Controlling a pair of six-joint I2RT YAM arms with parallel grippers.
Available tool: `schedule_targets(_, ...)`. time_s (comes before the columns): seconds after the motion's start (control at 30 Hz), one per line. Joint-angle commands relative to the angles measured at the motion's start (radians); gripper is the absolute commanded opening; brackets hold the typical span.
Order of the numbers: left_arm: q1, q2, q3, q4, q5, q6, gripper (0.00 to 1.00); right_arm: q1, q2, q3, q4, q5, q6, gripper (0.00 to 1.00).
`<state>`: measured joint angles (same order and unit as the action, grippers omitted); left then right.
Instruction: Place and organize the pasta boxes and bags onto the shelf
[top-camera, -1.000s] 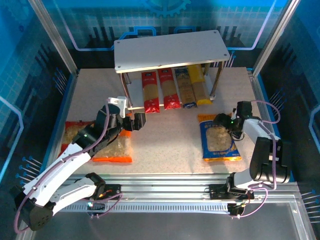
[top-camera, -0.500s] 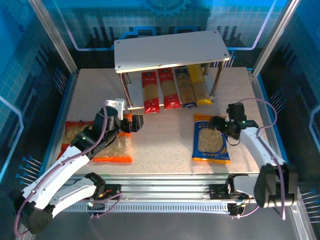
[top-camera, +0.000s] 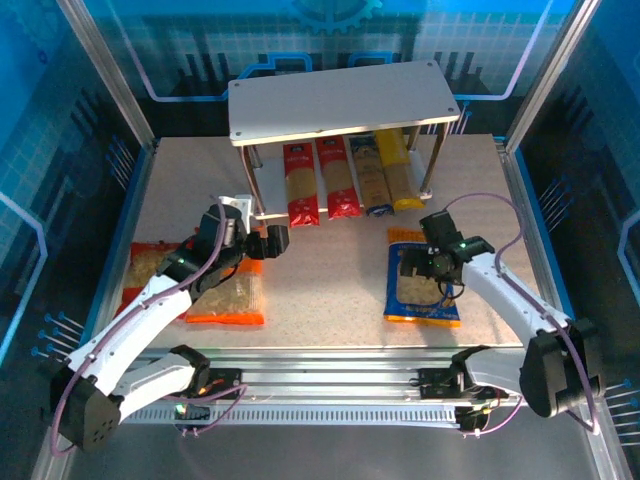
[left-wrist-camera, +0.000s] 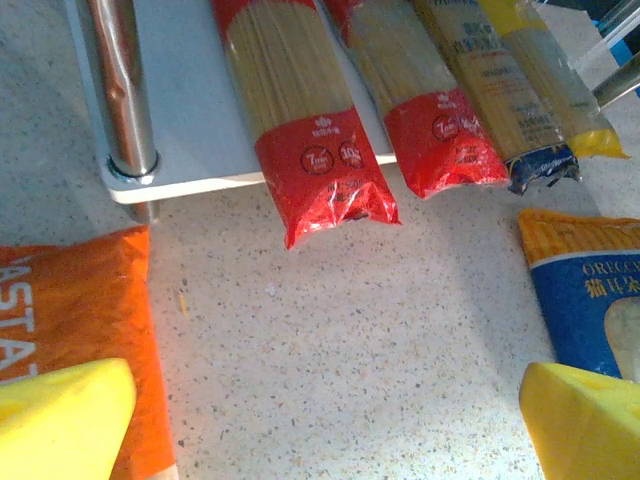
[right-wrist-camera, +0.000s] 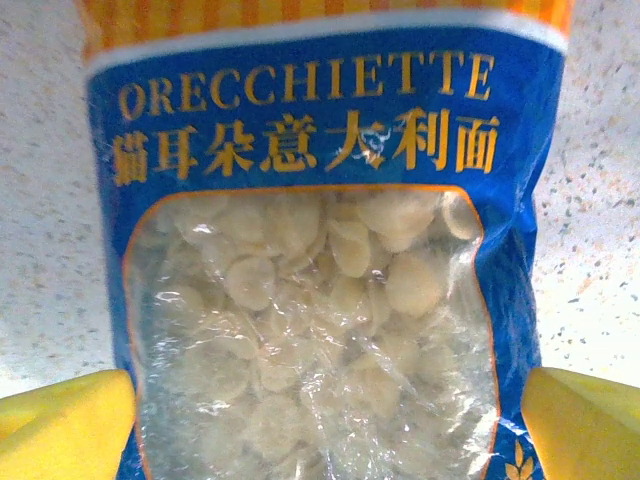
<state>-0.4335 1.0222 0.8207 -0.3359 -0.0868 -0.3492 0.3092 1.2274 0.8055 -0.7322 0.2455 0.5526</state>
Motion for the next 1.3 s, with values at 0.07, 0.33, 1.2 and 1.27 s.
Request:
schedule_targets(0.07, 0.009, -0.003, -0.02, 0.032, 0.063, -0.025, 0.99, 0.019, 0.081, -0.003, -0.003, 0.065, 0.035, 1.0)
schedule_targets(0.33, 0.022, -0.016, -0.035, 0.023, 0.061, -0.024, 0.99, 0.03, 0.186, -0.002, 0.059, 0.033, 0.023, 1.0)
schedule_targets(1.2, 0.042, -0.011, -0.038, 0.033, 0.084, -0.026, 0.99, 0.01, 0.219, -0.028, 0.063, -0.06, -0.044, 0.38)
schedule_targets(1.27, 0.042, -0.013, -0.039, 0.032, 0.084, -0.027, 0.99, 0.005, 0.195, -0.032, 0.052, -0.07, -0.045, 0.27)
